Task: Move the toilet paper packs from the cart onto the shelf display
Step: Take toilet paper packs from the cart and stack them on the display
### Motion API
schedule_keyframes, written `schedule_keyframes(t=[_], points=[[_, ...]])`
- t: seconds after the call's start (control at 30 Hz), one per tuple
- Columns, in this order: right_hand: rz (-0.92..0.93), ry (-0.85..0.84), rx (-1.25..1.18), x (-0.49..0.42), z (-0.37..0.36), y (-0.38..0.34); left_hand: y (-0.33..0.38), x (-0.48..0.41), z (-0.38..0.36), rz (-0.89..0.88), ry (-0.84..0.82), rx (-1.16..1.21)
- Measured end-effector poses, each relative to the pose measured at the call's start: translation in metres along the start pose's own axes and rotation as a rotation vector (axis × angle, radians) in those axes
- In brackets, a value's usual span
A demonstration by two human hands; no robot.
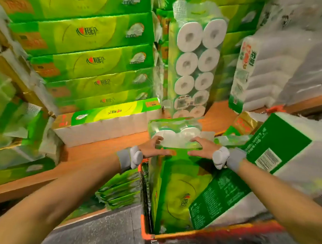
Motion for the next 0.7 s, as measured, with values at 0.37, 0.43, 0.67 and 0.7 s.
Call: schedule_keyframes(t=[0.37,0.43,0.67,0.7], points=[[-0.229,0.047,0.160,-0.012,-0.041,0.010,-0.016,-0.011,-0.042,-0.114,0.226,-0.151],[-0.212,0.047,0.171,-0.012,-0.048,0.010,-0.022,-0.013,-0.040,-0.119,0.208,-0.160],[-0.221,0.077,0.056,-0.017,-0.045,0.007,-0.018,-0.014,-0.025,-0.093,0.121,-0.016],[-0.222,0.090,0.031,-0.019,-0.042,0.005,-0.014,-0.014,-0.019,-0.111,0.163,0.034]])
Point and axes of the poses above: each hand's wrist, its own x-axis away from the middle knuckle, its own z-axis out of the back of the hand, y = z × x, the point moved 2 cm from there along -x, towards the middle knuckle, and after that the axes turned 10 degrees about x, right-handed, at the moved point
